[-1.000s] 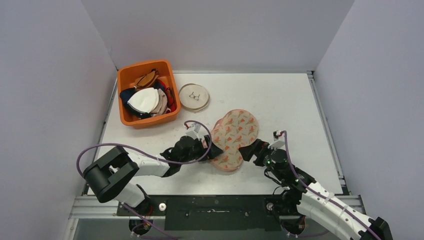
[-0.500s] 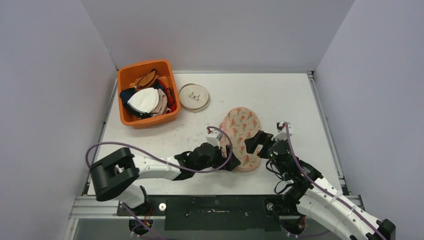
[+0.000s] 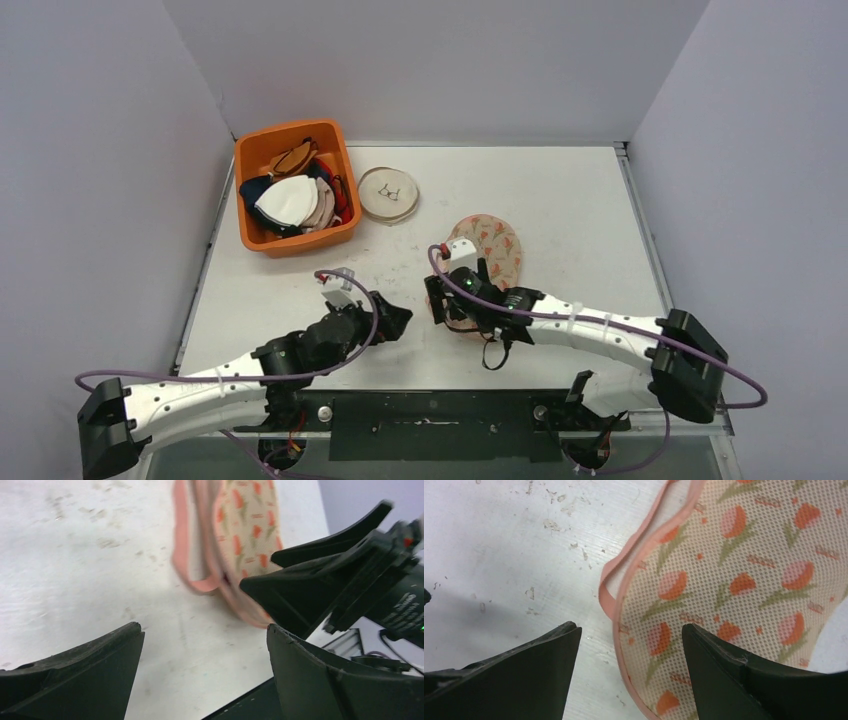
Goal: Unzip the laundry bag and remove the bra
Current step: Open the laundry bag at the center of the board.
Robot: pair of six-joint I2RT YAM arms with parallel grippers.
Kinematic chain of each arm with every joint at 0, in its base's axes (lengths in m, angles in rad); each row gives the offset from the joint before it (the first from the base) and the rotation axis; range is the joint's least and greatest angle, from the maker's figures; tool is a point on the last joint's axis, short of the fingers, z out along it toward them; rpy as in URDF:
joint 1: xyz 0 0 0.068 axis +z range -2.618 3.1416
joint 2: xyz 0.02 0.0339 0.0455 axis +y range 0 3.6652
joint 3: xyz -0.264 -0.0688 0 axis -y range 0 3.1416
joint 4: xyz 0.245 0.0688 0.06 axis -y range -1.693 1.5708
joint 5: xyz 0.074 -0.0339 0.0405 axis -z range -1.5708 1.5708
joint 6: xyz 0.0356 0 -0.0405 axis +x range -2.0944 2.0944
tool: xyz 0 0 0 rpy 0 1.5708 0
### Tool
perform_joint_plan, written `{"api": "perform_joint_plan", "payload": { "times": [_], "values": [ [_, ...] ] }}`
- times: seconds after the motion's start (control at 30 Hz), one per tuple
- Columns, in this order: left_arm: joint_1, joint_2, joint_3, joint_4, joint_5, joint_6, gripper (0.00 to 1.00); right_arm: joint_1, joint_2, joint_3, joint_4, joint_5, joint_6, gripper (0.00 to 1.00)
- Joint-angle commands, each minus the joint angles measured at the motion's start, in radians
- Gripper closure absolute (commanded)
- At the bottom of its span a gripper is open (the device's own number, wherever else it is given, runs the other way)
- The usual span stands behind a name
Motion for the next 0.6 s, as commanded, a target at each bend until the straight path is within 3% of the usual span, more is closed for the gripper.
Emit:
{"api": "perform_joint_plan", "payload": {
  "times": [0.0, 0.17, 0.37, 0.47, 0.57],
  "values": [
    [0.002, -0.150, -0.087, -0.135, -0.109, -0.106, 0.09, 0.040, 0.129, 0.112, 0.015, 0.100, -0.062, 0.28],
    [0.002, -0.241, -0.115, -0.199, -0.128, -0.121, 0.09, 0.061, 0.253, 0.181, -0.015, 0.127, -0.068, 0.41],
    [0.004, -0.256, -0.119, -0.233, -0.134, -0.119, 0.09, 0.070, 0.295, 0.209, -0.051, 0.185, -0.051, 0.71],
    [0.004, -0.247, -0.124, -0.220, -0.134, -0.119, 0.09, 0.080, 0.267, 0.208, -0.074, 0.236, -0.028, 0.93],
    [0.004, -0.228, -0.126, -0.192, -0.134, -0.111, 0.09, 0.089, 0.192, 0.193, -0.097, 0.286, 0.002, 0.95]
  ]
}}
